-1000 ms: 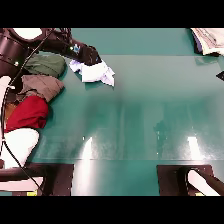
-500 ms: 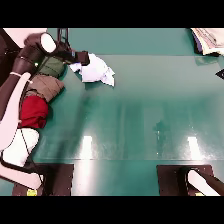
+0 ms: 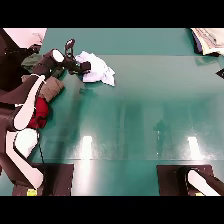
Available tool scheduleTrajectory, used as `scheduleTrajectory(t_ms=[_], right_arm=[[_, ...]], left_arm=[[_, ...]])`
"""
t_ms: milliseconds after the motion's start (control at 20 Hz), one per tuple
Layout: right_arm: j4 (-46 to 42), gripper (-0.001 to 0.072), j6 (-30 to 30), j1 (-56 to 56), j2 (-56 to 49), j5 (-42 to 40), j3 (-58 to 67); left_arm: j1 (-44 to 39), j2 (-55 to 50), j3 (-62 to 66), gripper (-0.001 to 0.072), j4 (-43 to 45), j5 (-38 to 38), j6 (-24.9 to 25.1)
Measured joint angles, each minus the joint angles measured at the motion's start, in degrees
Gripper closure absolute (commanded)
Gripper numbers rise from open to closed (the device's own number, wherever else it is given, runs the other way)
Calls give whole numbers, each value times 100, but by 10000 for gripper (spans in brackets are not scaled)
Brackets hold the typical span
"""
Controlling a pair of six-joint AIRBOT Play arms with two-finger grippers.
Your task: Fold the shirts.
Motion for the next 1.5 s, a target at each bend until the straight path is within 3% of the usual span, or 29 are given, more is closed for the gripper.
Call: scheduleTrajectory(t_ms=[200,450,750,1050,1100,1150,1200,1250,1500], right_arm=[[0,697,0,0,0,-2,396],[0,697,0,0,0,-2,1185],[-2,697,0,0,2,0,1755],[0,697,0,0,2,243,1860],[0,697,0,0,2,304,1867],[0,697,0,0,2,358,1867],[0,697,0,0,2,424,1869],[0,698,0,0,2,463,1873],[0,697,0,0,2,605,1873]], left_arm=[[15,142,909,683,-68,-658,96],[-254,1419,1537,683,-17,-1305,461],[-1241,3215,1657,682,-17,-2094,1123],[-2009,3628,1001,679,11,-2470,1346],[-2055,3576,772,652,20,-2498,1360],[-2079,3501,527,291,81,-2503,1370],[-2098,3414,262,-13,153,-2463,1375],[-2111,3320,42,38,240,-2411,1375],[-1650,3086,-455,41,774,-2608,1174]])
